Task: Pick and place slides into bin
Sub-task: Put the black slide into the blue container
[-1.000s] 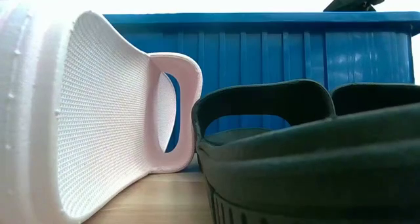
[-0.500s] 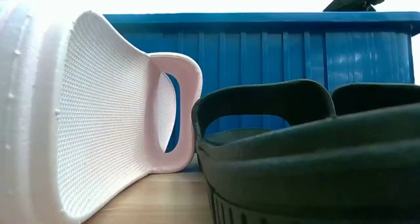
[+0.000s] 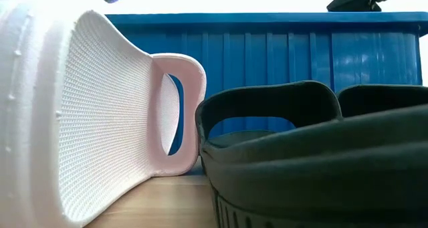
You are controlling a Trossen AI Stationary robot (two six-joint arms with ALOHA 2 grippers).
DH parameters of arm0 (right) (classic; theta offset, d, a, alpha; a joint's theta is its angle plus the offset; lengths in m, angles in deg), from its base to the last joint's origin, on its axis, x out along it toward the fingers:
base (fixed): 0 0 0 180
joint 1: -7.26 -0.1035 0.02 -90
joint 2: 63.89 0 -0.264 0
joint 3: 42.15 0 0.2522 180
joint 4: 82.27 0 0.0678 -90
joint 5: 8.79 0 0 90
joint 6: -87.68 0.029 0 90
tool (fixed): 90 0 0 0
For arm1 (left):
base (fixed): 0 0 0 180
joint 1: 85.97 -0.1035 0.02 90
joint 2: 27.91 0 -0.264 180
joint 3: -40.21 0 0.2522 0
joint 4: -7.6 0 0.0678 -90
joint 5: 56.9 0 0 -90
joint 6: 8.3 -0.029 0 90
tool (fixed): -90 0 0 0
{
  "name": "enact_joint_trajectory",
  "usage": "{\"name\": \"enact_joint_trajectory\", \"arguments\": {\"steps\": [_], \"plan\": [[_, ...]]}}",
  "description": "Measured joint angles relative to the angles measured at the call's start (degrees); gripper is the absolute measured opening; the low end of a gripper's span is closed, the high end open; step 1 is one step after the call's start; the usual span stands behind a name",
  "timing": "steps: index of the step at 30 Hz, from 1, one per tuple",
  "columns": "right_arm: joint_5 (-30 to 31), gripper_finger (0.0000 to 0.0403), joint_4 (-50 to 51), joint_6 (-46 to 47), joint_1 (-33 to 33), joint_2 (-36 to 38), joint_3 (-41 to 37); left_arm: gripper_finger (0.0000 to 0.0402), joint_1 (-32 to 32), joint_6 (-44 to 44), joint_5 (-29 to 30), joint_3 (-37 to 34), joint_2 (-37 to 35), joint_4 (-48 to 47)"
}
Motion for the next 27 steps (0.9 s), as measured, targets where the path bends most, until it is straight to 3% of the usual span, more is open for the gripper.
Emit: {"name": "enact_joint_trajectory", "arguments": {"steps": [7, 15, 20, 27], "plan": [[-0.02, 0.0058, -3.96, -0.02, 0.00, 0.00, 0.00, 0.0000, -14.77, -27.76, 3.28, 3.73, 4.16, 11.31], [-0.03, 0.0060, -6.93, 2.33, 0.00, 0.00, 0.00, 0.0000, -28.34, -52.80, 3.83, 3.77, 7.93, 29.34], [-0.04, 0.0060, -8.46, 7.67, 0.00, 0.00, 0.00, 0.0000, -36.18, -60.64, 3.78, 3.77, 10.71, 32.17], [-0.03, 0.0054, -8.74, 10.34, -0.01, 0.00, 0.00, 0.0000, -44.98, -62.92, 3.83, 3.74, 16.99, 34.18]]}}
